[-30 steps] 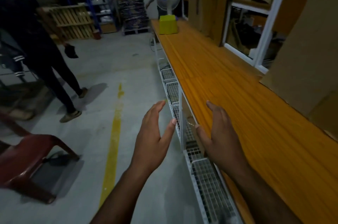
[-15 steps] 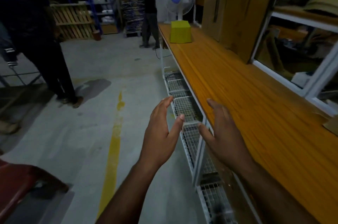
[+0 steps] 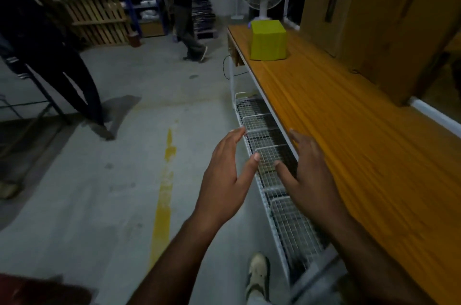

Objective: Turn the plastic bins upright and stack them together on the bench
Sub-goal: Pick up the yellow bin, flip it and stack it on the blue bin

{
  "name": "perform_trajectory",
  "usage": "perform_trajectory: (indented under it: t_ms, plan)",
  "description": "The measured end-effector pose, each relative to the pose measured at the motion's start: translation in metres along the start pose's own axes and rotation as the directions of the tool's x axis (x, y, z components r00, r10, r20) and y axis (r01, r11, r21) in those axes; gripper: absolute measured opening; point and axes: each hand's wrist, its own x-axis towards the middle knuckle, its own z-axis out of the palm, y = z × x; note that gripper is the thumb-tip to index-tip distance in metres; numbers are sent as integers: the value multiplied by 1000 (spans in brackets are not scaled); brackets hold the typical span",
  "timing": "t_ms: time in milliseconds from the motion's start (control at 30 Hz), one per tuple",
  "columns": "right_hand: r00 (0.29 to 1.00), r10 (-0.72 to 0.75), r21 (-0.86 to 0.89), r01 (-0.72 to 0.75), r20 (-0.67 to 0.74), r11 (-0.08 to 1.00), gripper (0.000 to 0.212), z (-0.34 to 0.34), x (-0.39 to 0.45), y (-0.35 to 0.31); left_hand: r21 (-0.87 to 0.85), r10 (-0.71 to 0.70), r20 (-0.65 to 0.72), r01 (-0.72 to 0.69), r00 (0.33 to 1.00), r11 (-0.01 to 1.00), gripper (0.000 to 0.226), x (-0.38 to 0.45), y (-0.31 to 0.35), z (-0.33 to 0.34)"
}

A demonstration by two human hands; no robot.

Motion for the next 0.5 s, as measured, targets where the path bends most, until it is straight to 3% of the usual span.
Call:
perform_trajectory:
  t_ms: [500]
  plan:
    - [999,-34,51,34,3,998,67,96,321,62,-5,-18,13,18,1000,1000,60,311,-102,36]
